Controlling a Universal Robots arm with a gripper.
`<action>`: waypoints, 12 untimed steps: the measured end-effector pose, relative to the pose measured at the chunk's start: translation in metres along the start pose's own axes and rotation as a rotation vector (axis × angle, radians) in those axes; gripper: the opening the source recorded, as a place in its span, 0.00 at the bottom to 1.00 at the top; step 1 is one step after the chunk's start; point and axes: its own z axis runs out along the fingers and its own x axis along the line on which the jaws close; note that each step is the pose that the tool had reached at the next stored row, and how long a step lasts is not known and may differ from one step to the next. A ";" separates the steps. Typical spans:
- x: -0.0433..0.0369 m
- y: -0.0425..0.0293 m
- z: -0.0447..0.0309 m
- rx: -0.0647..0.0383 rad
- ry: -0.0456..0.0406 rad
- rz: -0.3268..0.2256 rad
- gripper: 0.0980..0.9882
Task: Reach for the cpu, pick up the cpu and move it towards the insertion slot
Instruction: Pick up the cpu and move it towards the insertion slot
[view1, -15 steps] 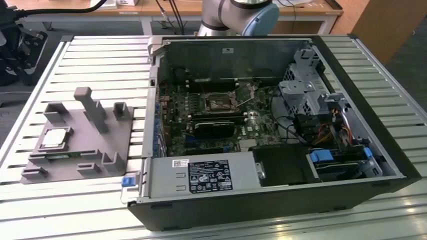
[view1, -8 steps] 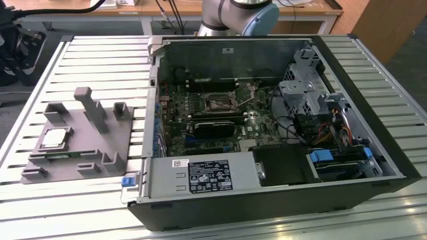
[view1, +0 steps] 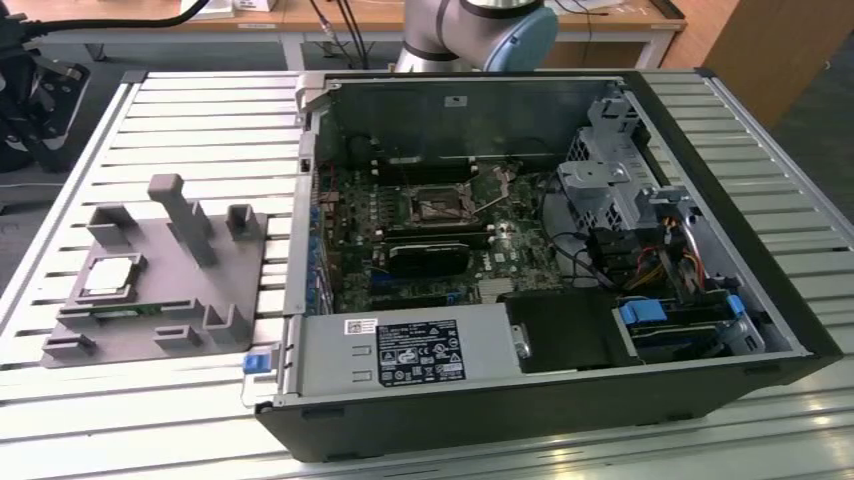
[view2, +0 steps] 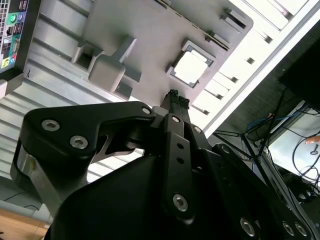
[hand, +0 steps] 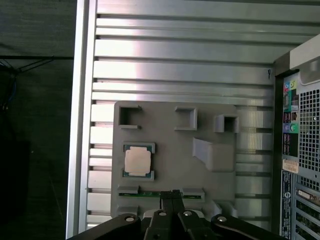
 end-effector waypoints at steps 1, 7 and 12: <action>0.0001 0.0000 0.0001 0.000 0.0000 0.000 0.01; 0.0009 0.0000 0.0008 0.000 0.0002 0.000 0.01; 0.0013 0.0000 0.0015 0.000 0.0002 0.000 0.01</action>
